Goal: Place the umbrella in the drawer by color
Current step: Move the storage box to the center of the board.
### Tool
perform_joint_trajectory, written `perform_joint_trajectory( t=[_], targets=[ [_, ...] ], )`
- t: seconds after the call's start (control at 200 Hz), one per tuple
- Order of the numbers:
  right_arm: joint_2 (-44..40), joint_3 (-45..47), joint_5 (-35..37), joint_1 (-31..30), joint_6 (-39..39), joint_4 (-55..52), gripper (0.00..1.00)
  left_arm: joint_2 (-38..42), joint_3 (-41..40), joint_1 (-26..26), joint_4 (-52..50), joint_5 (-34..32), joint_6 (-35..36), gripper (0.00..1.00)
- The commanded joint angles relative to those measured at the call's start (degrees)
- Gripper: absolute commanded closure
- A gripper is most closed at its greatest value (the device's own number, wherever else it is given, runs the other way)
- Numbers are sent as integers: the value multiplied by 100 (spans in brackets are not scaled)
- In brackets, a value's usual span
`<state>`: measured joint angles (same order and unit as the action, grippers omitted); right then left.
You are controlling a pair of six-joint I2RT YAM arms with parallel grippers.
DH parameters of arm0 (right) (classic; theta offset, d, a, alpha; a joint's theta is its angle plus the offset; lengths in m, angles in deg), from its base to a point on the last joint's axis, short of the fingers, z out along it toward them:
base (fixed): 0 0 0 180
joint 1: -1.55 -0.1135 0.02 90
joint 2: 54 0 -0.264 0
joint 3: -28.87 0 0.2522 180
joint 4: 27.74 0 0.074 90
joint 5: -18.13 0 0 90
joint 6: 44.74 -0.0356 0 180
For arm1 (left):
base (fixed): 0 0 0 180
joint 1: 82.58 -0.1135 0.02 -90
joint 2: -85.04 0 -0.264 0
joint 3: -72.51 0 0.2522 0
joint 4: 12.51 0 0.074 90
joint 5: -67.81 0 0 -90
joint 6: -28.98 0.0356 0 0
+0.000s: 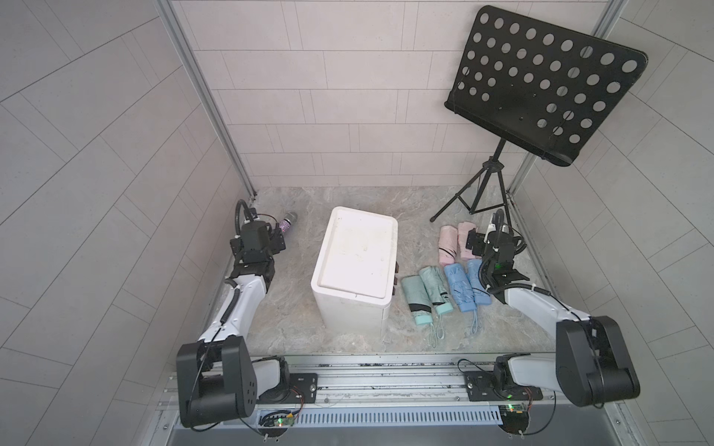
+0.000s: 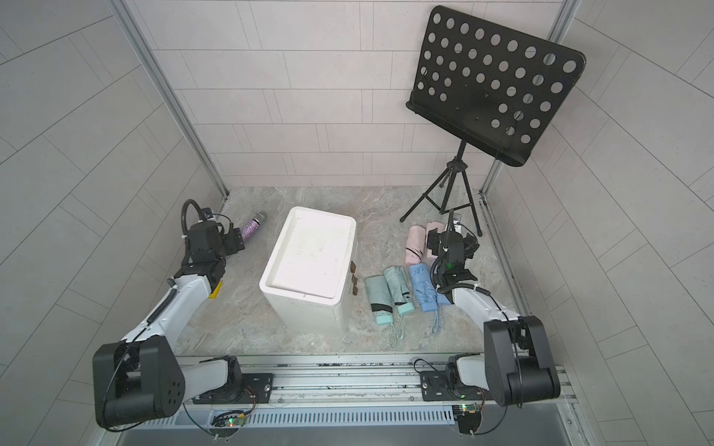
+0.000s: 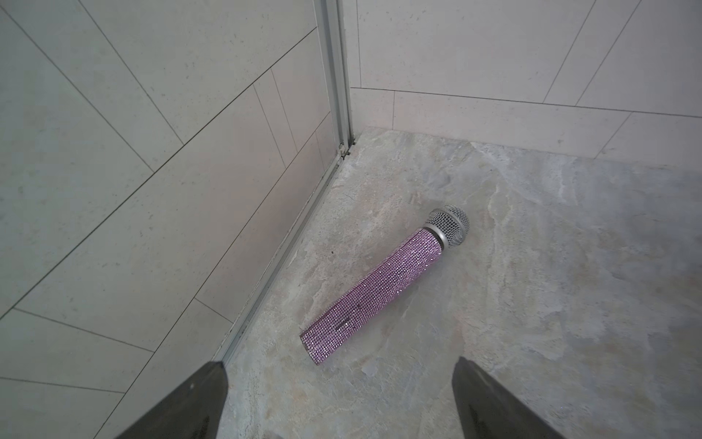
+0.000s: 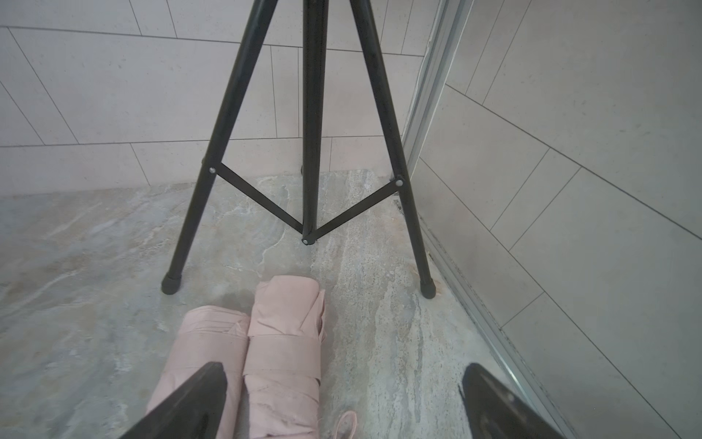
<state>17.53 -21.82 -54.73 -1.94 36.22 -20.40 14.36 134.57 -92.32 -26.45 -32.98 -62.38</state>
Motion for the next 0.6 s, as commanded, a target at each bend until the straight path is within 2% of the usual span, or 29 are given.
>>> perform_joint_trajectory(
  t=[0.0,0.06,0.115,0.15,0.27,0.365,0.49,0.595],
  targets=[
    [-381,-648,-617,22,-1058,-1854,0,-76,983,-284,-1279,991,148,0],
    [-389,-898,-1601,137,-1726,-2102,0,-290,1691,-399,-2043,1458,253,0],
    [-341,-1089,-2969,151,-1722,-2034,0,-497,2398,-444,-2863,1906,447,0],
    [-301,-1252,-3368,33,-1789,-2105,0,-598,2825,-448,-3375,2141,609,0],
    [-326,-1980,-2906,-943,-1296,-3089,0,-673,3646,-442,-4243,3178,1015,0],
    [-269,-2318,-2969,-1426,-1234,-3482,0,-655,4230,-320,-4985,3718,1390,0],
    [-194,-2554,-3114,-1918,-1199,-3781,0,-845,5057,40,-6064,4176,1826,0],
    [-42,-2906,-3173,-2315,-1036,-4029,0,-894,5399,482,-6527,4165,2014,0]
  ],
)
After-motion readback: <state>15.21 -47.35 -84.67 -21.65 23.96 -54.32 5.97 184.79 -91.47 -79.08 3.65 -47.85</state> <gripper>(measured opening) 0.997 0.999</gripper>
